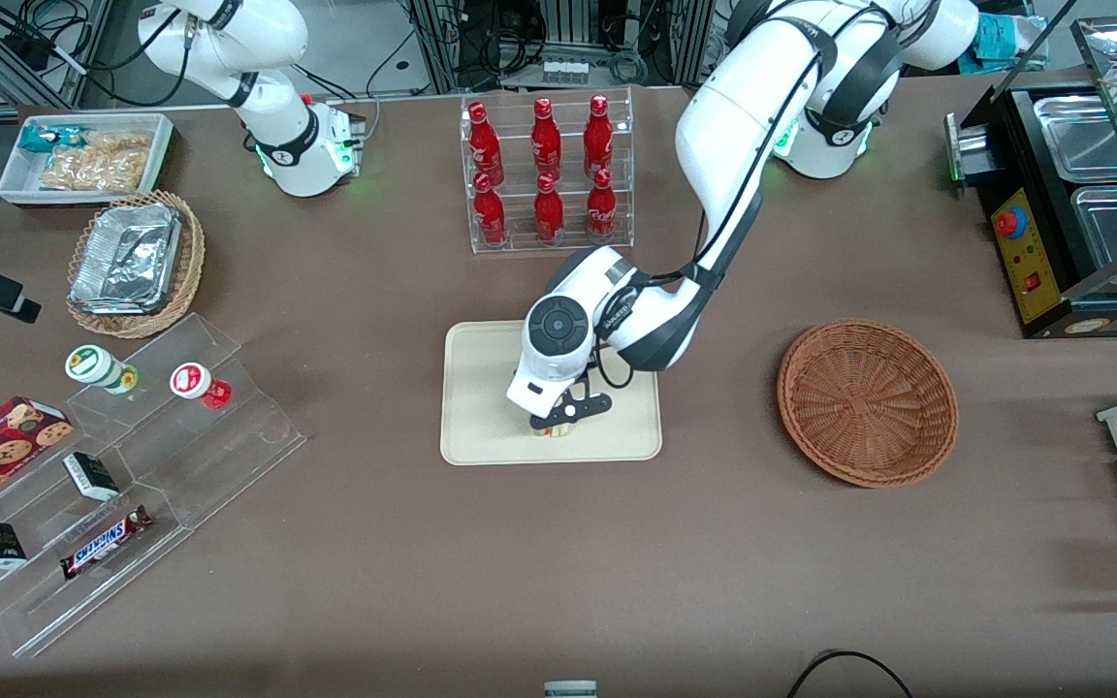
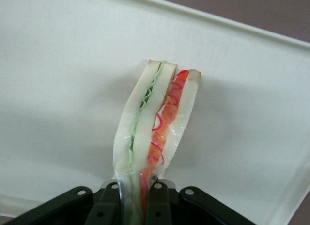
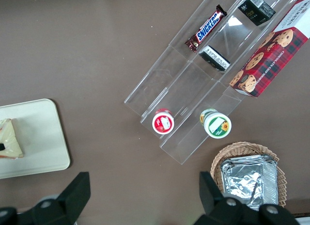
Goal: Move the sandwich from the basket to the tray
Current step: 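Lift the sandwich and carry it with the left gripper over the cream tray, then lower the sandwich onto the tray, open the left gripper, withdraw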
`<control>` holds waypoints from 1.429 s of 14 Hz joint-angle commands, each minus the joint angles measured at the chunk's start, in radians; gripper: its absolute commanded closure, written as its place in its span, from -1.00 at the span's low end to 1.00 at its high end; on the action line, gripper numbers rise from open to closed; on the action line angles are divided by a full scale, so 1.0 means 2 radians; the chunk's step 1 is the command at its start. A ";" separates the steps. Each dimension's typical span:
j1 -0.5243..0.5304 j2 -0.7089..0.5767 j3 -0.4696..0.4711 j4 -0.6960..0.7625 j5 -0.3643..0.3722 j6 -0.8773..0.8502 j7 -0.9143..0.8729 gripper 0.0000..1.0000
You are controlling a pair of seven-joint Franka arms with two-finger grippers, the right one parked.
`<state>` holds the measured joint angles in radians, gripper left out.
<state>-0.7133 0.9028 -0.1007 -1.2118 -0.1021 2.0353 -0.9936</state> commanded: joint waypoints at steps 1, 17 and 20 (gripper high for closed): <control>-0.001 0.007 -0.004 0.017 -0.010 -0.003 -0.010 0.46; 0.100 -0.200 0.039 -0.116 0.036 -0.145 0.086 -1.00; 0.154 -0.295 0.039 -0.214 0.025 -0.151 0.201 -1.00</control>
<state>-0.4559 0.5005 -0.0131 -1.4343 -0.0389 1.7266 -0.7105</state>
